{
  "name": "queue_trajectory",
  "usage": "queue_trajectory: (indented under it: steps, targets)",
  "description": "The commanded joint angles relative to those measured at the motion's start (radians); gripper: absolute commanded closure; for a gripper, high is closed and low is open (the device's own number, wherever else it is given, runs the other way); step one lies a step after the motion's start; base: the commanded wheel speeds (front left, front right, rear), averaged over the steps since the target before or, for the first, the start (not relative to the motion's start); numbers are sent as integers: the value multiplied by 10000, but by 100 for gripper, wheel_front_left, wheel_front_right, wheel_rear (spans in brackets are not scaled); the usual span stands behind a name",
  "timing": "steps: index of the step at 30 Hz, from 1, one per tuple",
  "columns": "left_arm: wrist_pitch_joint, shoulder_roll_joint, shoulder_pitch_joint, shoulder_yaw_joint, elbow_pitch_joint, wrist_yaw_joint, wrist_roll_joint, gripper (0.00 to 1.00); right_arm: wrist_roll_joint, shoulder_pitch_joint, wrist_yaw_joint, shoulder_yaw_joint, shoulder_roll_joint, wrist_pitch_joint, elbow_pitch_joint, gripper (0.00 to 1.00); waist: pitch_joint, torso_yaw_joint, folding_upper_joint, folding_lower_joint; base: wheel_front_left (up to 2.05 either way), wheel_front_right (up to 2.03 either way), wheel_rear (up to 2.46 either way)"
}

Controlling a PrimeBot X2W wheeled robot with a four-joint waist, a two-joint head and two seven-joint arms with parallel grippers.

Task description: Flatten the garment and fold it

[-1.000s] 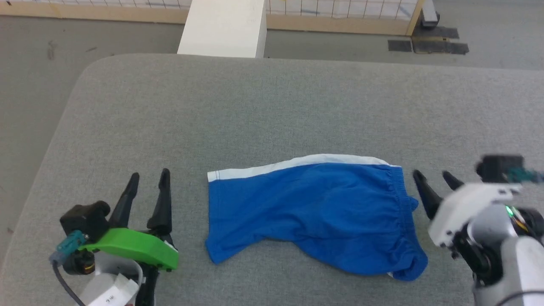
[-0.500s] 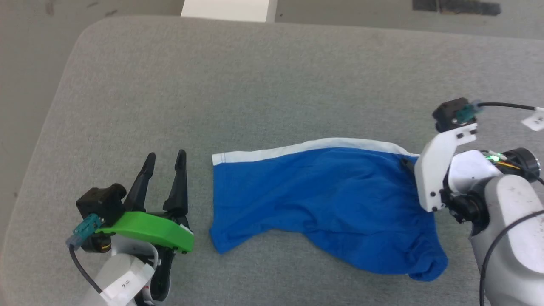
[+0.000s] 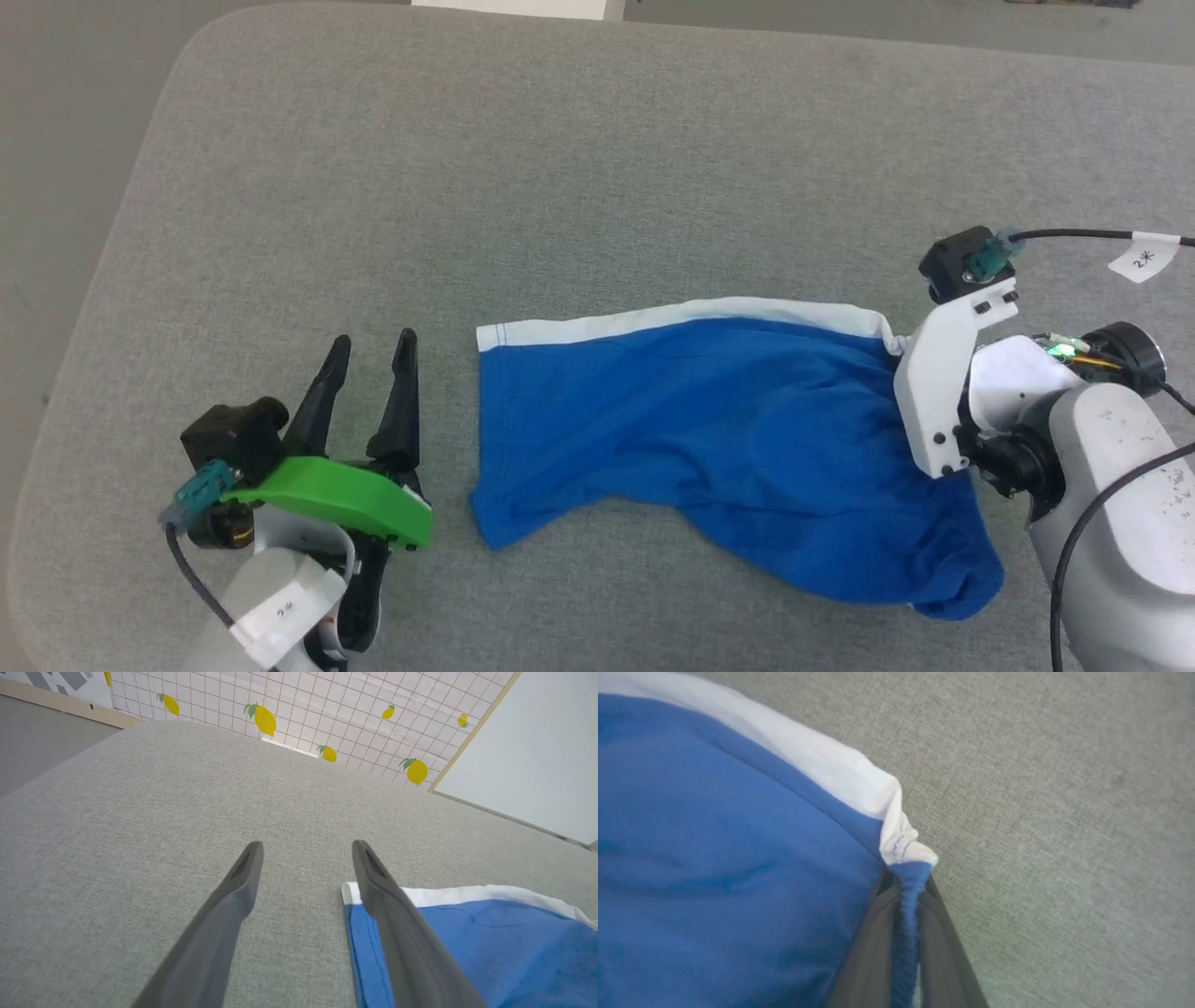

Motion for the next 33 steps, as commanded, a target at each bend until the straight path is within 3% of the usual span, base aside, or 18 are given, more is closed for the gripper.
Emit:
queue_trajectory:
  steps: [1,6,15,19,23,31,32,33]
  targets:
    - [100,36,-248,-8,56,10,103,0,58,-14,-15,-22,-52,-90,83,100,-57,-51,0,0,0,0,0]
    - [1481,241,-1042,-412,174,161,245,0,201,-40,-15,-184,50,-507,-201,100,-239,-146,0,0,0,0,0]
    - [7334,782,-3197,-1984,709,526,343,0,279,105,-15,1,138,-567,-690,100,-438,-374,0,0,0,0,0]
    - [9044,871,-3927,-2596,1056,571,571,0,323,136,-15,124,155,-517,-954,100,-362,-454,0,0,0,0,0]
    - [9855,842,-4356,-2980,1598,589,767,0,333,116,-15,217,138,-500,-1209,100,-255,-519,0,0,0,0,0]
    - [9669,479,-4521,-3205,2614,283,653,1,365,137,-15,291,121,-492,-1455,100,-124,-597,0,0,0,0,0]
    - [9580,430,-4525,-3209,2691,241,630,13,370,153,-15,287,119,-491,-1464,100,-113,-594,0,0,0,0,0]
    - [9533,378,-4516,-3216,2775,189,583,51,371,170,-15,282,116,-488,-1473,100,-101,-590,0,0,0,0,0]
